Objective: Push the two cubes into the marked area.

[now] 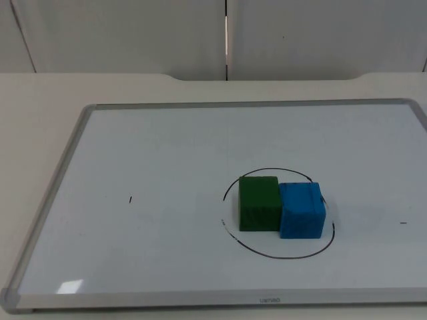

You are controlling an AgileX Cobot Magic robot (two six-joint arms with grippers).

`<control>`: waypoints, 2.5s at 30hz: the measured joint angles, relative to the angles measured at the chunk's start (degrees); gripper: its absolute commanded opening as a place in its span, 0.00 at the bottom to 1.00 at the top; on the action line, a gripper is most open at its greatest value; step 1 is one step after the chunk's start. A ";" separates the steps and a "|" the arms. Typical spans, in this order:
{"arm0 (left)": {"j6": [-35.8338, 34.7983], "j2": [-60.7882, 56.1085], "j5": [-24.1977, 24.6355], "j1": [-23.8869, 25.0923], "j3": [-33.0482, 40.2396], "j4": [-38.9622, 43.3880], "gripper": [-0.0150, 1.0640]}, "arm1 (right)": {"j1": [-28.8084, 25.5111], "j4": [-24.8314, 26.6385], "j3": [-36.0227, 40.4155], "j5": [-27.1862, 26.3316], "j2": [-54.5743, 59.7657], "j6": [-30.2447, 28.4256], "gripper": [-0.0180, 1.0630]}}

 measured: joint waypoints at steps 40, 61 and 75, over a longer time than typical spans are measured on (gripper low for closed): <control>0.00 0.00 0.00 0.00 0.00 0.00 0.99 | 0.00 0.00 0.00 0.00 0.00 0.00 0.99; 0.00 0.00 0.00 1.61 0.00 0.00 0.99 | 0.00 0.00 0.00 0.00 0.00 0.00 0.99; 0.00 0.00 0.00 11.25 0.00 0.00 0.99 | 0.00 0.00 0.00 0.00 0.00 0.11 0.99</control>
